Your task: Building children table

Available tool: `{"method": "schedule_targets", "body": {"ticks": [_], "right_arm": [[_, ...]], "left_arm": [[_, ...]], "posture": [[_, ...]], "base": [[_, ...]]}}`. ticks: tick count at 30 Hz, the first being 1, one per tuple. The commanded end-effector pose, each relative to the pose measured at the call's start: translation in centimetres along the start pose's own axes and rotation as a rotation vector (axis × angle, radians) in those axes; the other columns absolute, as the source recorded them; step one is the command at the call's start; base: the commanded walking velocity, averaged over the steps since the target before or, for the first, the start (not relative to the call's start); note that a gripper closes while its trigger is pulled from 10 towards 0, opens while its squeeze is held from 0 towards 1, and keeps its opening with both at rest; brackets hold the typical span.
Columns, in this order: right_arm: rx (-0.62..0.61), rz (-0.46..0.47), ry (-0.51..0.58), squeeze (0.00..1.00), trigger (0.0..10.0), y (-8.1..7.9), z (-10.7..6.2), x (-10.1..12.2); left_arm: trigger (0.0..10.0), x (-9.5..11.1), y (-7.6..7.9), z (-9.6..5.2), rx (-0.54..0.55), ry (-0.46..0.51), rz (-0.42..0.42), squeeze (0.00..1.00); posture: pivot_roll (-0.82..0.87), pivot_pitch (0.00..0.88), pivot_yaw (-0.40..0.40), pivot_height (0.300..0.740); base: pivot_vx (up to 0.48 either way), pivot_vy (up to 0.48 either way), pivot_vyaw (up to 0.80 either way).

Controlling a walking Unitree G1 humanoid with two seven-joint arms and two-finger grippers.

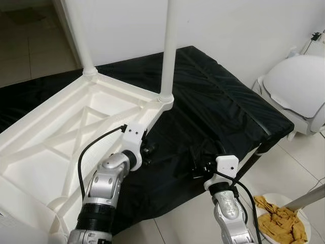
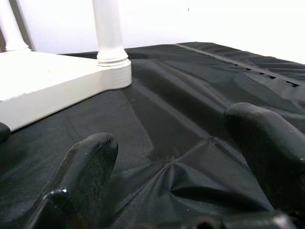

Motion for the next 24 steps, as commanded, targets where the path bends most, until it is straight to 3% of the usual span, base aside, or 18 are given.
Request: {"method": "schedule_targets", "body": {"ticks": [1, 8, 13, 24], "right_arm": [[-0.019, 0.0, -0.013, 0.0, 10.0, 0.3, -0.2, -0.1], [-0.023, -0.004, -0.016, 0.0, 10.0, 0.3, -0.4, -0.1], [-0.028, -0.004, -0.018, 0.0, 10.0, 0.4, -0.5, -0.1], [-0.033, -0.003, -0.021, 0.0, 10.0, 0.3, -0.6, 0.0]], "left_arm": [[10.0, -1.2, -4.5, -1.1, 0.499, -0.102, 0.02, 0.0], [10.0, -1.3, -5.7, -1.2, 0.585, -0.13, 0.109, 0.0], [10.0, -1.5, -6.9, -1.4, 0.714, -0.186, 0.232, 0.0], [10.0, -0.7, -8.1, -0.9, 0.744, -0.147, 0.254, 0.0]], "posture": [[-0.09, 0.034, 0.035, 0.74], [-0.09, 0.038, 0.035, 0.74], [-0.09, 0.041, 0.037, 0.74], [-0.1, 0.046, 0.038, 0.74]], "base": [[0.0, 0.0, 0.0], [0.0, 0.0, 0.0], [0.0, 0.0, 0.0], [0.0, 0.0, 0.0]]}}
Point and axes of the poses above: a point about 5 cm out from each wrist's last joint towards the gripper, its own z axis pointing out of the wrist towards the gripper, its own x axis along the axis of the wrist's last joint, y = z × x, the point moved 2 cm from there along z, pointing out of the wrist towards the gripper, and after that the axes turned 10 degrees about z, right-handed, at the moved point
